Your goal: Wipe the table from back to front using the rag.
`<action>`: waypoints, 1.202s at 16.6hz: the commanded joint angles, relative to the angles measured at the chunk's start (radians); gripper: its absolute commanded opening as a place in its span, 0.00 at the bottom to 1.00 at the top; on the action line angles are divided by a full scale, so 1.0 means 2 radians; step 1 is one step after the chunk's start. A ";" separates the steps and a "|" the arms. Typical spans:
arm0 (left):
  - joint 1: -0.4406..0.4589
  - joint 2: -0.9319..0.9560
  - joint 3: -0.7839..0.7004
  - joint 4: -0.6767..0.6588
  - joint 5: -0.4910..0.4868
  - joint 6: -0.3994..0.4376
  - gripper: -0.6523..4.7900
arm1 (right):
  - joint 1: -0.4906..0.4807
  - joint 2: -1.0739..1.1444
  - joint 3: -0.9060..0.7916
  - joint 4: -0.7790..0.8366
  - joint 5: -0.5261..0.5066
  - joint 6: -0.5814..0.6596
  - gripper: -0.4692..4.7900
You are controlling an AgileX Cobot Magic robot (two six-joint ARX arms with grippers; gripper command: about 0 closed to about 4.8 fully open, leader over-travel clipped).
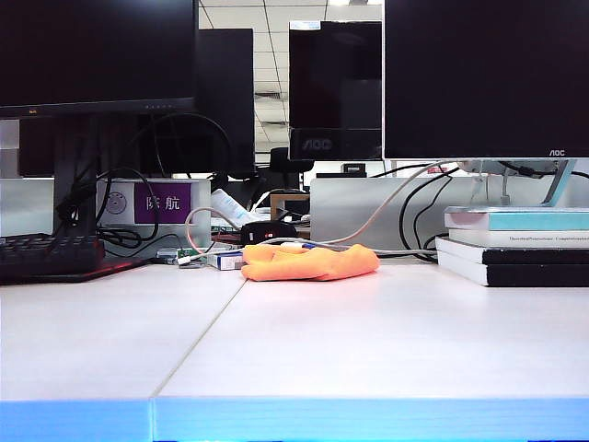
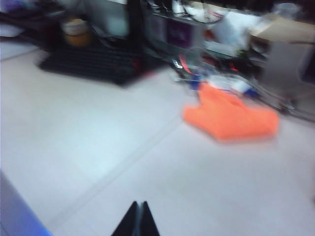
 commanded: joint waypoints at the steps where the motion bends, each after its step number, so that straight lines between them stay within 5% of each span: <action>1: 0.000 0.000 -0.042 0.084 -0.003 -0.006 0.11 | 0.000 -0.032 -0.111 0.082 0.064 0.024 0.09; 5: 0.000 0.000 -0.096 0.136 -0.037 -0.002 0.11 | 0.000 -0.034 -0.206 0.127 0.064 0.025 0.09; 13: 0.000 0.000 -0.173 0.240 -0.076 0.002 0.11 | 0.000 -0.034 -0.239 0.114 0.064 0.024 0.09; 20: 0.021 -0.068 -0.187 0.177 -0.110 0.062 0.11 | 0.000 -0.034 -0.238 0.114 0.064 0.024 0.09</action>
